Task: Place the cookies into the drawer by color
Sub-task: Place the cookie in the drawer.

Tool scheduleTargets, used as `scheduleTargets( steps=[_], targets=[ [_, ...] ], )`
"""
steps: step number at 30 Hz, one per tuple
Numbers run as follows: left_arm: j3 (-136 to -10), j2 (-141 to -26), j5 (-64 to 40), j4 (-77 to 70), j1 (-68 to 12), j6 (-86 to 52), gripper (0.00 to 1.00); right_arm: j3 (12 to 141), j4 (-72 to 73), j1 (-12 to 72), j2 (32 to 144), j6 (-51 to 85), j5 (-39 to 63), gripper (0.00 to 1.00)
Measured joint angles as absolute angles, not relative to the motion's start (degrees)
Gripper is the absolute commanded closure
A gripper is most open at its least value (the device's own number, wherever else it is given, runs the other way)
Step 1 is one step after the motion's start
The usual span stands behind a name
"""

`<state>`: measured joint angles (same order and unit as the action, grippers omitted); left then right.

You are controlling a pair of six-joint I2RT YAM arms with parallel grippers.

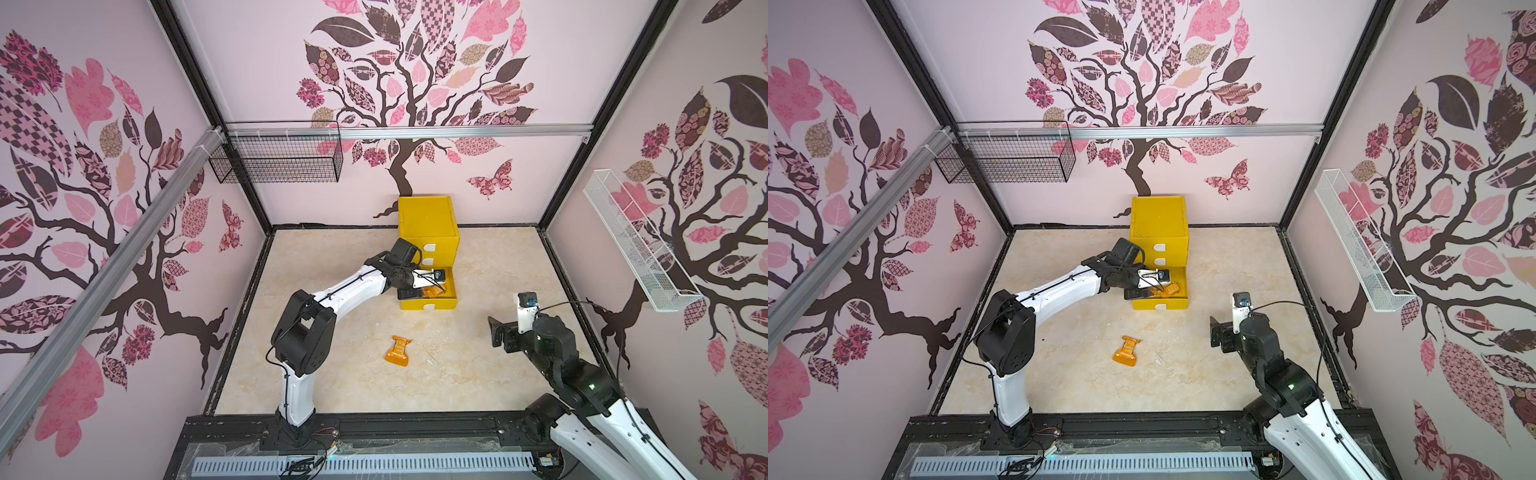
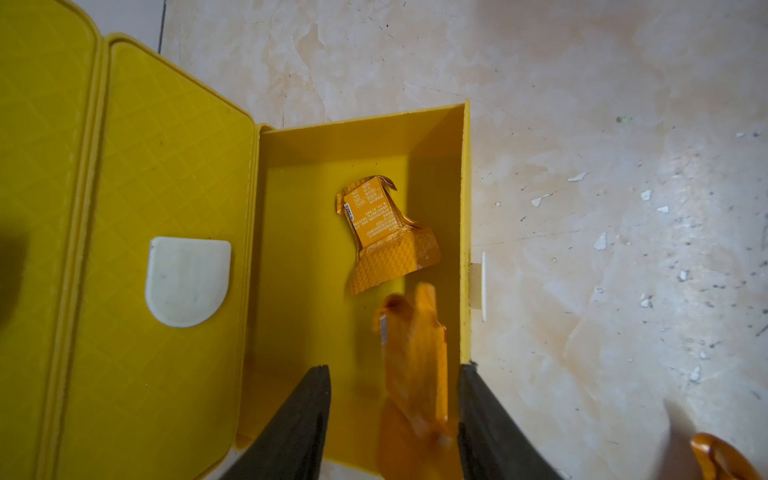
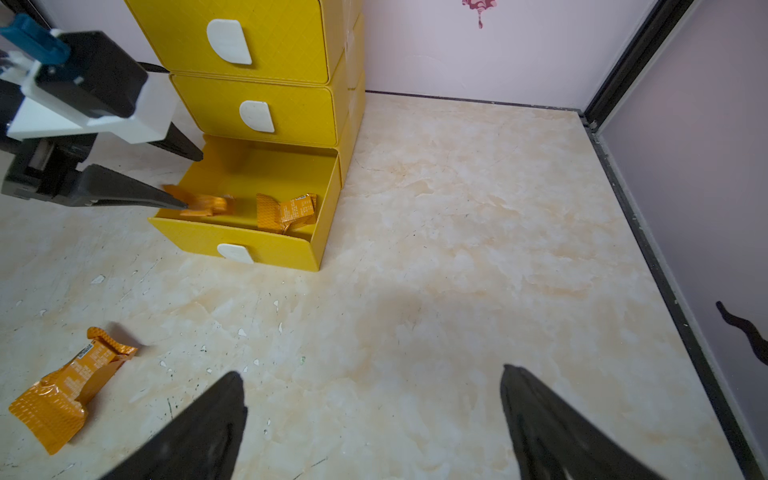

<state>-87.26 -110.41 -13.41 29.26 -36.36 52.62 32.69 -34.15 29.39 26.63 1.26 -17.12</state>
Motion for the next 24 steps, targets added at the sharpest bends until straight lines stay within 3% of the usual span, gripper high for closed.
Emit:
scheduleTargets(
  steps=[2, 4, 6, 17, 24],
  targets=[
    [-87.3, -110.4, -13.0, 28.4, -36.4, 52.1, 0.26, 32.5, -34.0, 29.4, 26.6, 1.3, -16.9, 0.01],
    [-87.3, -110.4, -12.5, 27.4, -36.4, 51.3, 0.14, 32.5, -34.2, 29.4, 26.8, 1.4, -16.6, 0.01],
    [-87.0, -110.2, -12.2, 26.5, -36.4, 50.3, 0.11, 32.5, -34.2, 29.4, 26.9, 1.5, -16.5, 0.01],
    [-81.6, -99.7, -12.2, 24.4, -36.4, 44.6, 0.03, 32.5, -34.0, 29.4, 28.3, 2.4, -14.5, 0.01],
    [-74.6, -93.6, -10.7, 22.3, -36.2, 42.4, 0.03, 32.5, -34.3, 29.4, 29.5, 3.3, -11.5, 0.01]
  ],
)
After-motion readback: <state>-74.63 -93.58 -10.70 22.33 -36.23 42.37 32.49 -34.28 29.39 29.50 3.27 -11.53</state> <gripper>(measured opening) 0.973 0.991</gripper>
